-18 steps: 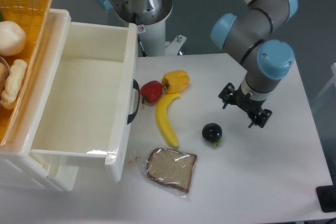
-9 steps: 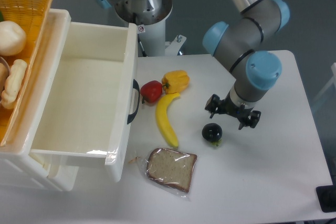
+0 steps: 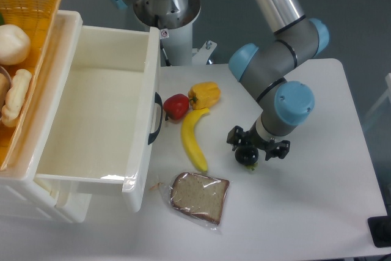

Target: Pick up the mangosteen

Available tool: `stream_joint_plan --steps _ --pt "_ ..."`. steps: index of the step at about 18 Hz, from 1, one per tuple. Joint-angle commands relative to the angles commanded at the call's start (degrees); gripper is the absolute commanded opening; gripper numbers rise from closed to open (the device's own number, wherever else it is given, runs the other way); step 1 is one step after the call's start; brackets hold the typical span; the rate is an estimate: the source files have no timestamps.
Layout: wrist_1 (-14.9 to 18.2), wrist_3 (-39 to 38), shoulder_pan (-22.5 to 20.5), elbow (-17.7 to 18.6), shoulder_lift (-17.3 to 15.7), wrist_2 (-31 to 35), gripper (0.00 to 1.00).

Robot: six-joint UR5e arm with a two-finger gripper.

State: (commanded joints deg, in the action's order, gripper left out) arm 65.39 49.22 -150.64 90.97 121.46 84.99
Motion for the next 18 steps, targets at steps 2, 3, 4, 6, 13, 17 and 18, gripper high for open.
stream_joint_plan --steps 2,3,4,6,13,17,18 --pt "0.00 0.09 0.00 0.18 0.00 0.09 1.00" --pt "0.00 0.00 0.00 0.18 -0.09 0.09 0.96" --pt "0.00 0.00 0.00 0.18 -0.09 0.09 0.86" --pt "0.00 0.09 0.00 0.18 -0.17 0.09 0.70" --pt "-0.09 0.62 0.00 -0.26 -0.35 0.35 0.20" --pt "0.09 1.31 -0.17 -1.92 -0.70 0.26 0.10" --pt "0.09 1.75 -0.26 -2.72 -0.88 0.26 0.10"
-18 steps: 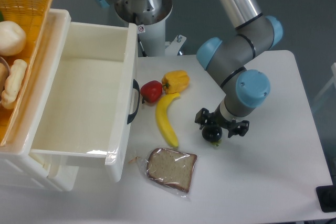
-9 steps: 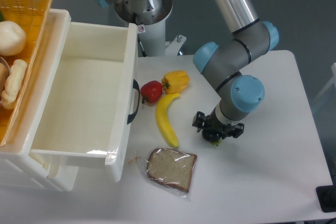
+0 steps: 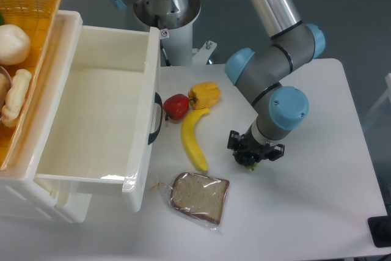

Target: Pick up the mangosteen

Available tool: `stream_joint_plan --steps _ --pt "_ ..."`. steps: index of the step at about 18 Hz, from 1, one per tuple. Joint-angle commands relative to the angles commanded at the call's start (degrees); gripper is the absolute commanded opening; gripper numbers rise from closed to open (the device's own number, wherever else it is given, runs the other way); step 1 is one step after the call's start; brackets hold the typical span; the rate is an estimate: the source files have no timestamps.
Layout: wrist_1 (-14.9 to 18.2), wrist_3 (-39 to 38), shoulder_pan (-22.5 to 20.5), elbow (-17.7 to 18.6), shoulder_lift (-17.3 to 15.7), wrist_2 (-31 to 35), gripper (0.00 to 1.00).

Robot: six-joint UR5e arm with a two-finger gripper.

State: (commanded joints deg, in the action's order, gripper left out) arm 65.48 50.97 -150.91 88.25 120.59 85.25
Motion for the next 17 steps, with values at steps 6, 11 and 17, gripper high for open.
stream_joint_plan --steps 6,11,17 --pt "0.44 8.50 -0.96 -6.06 -0.61 0.44 0.00" --pt "1.49 17.75 -2.11 -7.91 -1.85 1.14 0.00" --pt "8.44 21.53 -2.37 -10.64 -4.39 4.48 0.00"
